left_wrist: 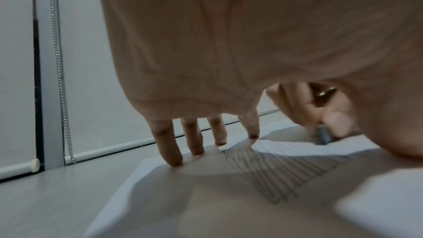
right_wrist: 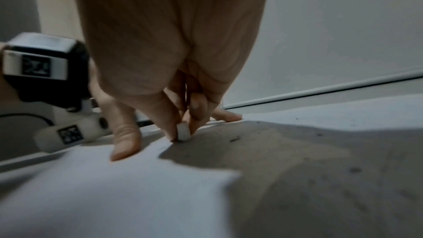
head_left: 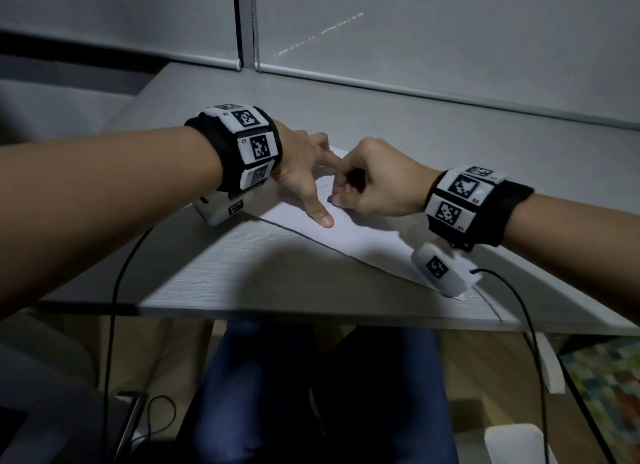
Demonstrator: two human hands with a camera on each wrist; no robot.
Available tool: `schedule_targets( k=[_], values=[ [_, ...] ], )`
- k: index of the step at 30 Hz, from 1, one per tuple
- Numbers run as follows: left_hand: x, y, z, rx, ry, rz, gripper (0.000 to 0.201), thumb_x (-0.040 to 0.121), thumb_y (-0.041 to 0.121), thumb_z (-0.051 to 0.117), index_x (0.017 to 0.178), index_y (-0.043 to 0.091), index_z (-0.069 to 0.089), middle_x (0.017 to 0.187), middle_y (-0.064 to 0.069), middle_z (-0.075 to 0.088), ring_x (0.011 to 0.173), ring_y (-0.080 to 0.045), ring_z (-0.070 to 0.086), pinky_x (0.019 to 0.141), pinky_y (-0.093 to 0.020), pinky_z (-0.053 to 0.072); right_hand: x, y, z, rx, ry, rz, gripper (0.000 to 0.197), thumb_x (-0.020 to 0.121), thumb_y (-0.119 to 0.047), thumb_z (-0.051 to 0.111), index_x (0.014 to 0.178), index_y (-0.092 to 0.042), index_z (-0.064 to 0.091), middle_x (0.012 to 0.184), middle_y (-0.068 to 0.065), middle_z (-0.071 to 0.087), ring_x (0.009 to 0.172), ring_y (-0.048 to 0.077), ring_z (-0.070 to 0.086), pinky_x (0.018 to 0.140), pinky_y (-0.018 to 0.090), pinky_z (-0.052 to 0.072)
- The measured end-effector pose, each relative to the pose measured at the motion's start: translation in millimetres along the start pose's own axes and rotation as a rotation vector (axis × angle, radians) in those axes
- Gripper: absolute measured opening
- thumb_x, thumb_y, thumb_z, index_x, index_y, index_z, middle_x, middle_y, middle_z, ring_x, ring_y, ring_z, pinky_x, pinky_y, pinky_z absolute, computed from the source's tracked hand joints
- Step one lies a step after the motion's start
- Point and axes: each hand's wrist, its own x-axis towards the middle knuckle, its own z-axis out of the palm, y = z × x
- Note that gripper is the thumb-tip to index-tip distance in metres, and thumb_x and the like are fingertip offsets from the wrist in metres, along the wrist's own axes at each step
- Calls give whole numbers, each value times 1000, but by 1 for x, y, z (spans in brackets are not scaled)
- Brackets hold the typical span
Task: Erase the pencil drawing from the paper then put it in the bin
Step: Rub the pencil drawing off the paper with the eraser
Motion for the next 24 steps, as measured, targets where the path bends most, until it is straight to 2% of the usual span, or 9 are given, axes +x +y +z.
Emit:
schedule_targets(
  k=[2,4,7,9,12,16,19,21,24],
  values=[
    [2,-1,1,5,9,11,114,49,100,67,149,67,25,145,8,32,141,-27,34,111,-61,39,8,6,-1,-19,60,51,14,86,-22,82,77,-13,78,60,-8,65,50,2,57,56,12,43],
    [2,-1,2,4,10,9,114,55,97,68,153,62,24,146,6,32,141,-28,32,112,-61,37,17,11,-2,-63,113,101,13,86,-21,80,78,-12,77,59,-10,61,51,3,55,59,19,43],
    [1,1,1,22,5,10,117,47,101,65,151,61,26,149,4,31,140,-30,33,111,-61,37,19,10,-2,-81,122,109,12,86,-19,77,76,-12,76,63,-5,66,56,6,58,62,24,47],
    [1,1,0,21,-1,6,116,42,102,63,146,66,29,149,5,30,139,-28,33,112,-61,36,9,3,-1,-49,63,60,10,86,-17,77,78,-12,77,66,-3,71,55,5,61,61,22,50],
    [2,1,0,9,0,-6,105,41,102,67,137,74,31,147,7,31,139,-27,33,113,-59,36,-7,-4,-2,19,-38,-15,11,86,-17,82,79,-10,79,63,-5,71,53,4,62,58,12,46],
    [5,4,-2,22,-5,-26,118,53,93,75,152,71,16,148,5,29,144,-30,32,111,-56,36,1,17,-9,-28,58,78,16,87,-21,81,75,-12,76,59,-6,69,49,1,59,59,18,46],
    [5,9,-7,20,-48,-37,121,42,97,73,147,77,17,141,3,31,141,-33,34,109,-58,39,2,21,-7,-39,87,120,13,88,-17,77,76,-11,75,59,-7,69,50,1,61,62,22,48],
    [5,9,-9,34,-55,-38,118,36,99,72,141,78,24,134,3,34,136,-33,38,106,-58,41,-4,11,-3,-30,51,62,11,87,-17,76,77,-12,75,63,-6,70,55,5,63,61,24,50],
    [6,9,-9,24,-57,-35,105,38,98,73,132,82,31,129,4,35,132,-31,39,106,-56,42,-12,2,0,-1,-20,-11,10,87,-19,78,79,-12,78,70,-1,76,61,9,67,60,19,52]
  ],
)
